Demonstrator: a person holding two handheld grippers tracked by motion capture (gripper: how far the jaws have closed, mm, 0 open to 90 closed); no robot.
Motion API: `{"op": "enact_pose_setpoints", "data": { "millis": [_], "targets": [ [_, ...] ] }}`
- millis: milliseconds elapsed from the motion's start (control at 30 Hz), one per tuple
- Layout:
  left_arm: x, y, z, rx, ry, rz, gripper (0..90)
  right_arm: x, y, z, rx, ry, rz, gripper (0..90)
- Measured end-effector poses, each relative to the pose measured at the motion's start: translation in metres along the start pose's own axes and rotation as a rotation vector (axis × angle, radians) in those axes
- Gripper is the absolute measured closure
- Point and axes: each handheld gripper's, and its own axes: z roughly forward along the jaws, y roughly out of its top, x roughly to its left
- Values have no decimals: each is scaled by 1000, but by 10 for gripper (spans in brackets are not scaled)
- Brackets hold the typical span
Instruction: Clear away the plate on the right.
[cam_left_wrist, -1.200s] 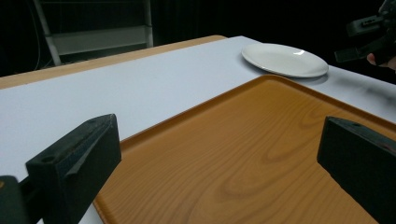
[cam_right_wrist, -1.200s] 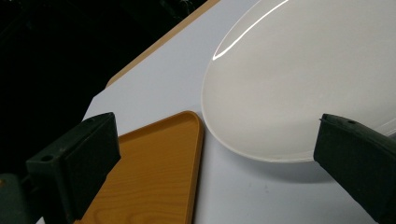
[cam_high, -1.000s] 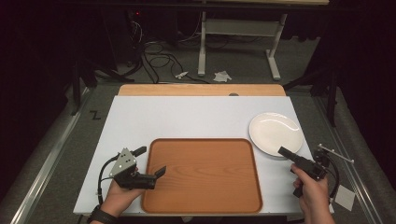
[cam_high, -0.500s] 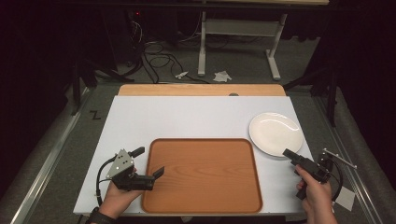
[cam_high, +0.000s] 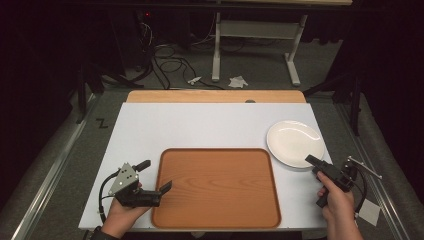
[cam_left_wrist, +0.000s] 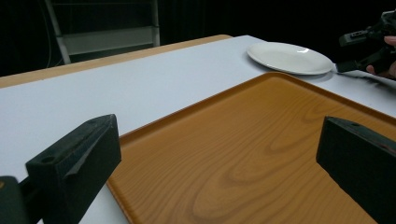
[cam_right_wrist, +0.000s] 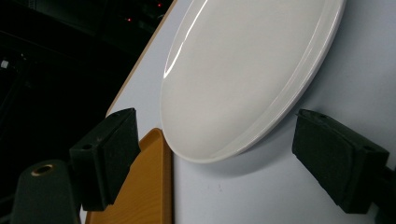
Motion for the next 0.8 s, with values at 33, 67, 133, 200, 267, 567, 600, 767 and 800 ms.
{"op": "enact_pose_setpoints", "data": {
  "millis": [33,67,133,200,267,567,600,767,800],
  "targets": [
    [0,0,-1,-2,2,-3,7,0,0,0,0,0,0,171],
    [0,-1,-2,-2,4,-3,7,0,1,1,-3,0,9,174],
    [0,-2,-4,0,10,-4,8,0,2,5,7,-17,4,196],
    [0,-3,-5,3,14,-3,8,-1,3,8,10,-24,2,215],
    [0,-3,-6,3,15,-6,8,-1,3,11,13,-37,-3,241],
    [1,-4,-9,2,22,-9,10,0,6,13,24,-62,0,303],
    [1,-4,-9,2,18,-8,11,1,6,13,29,-81,-10,332],
    [0,-4,-8,2,12,-9,10,3,3,14,17,-115,-62,372],
    [0,-4,-8,2,12,-9,10,3,3,14,17,-115,-62,372]
  ]
}}
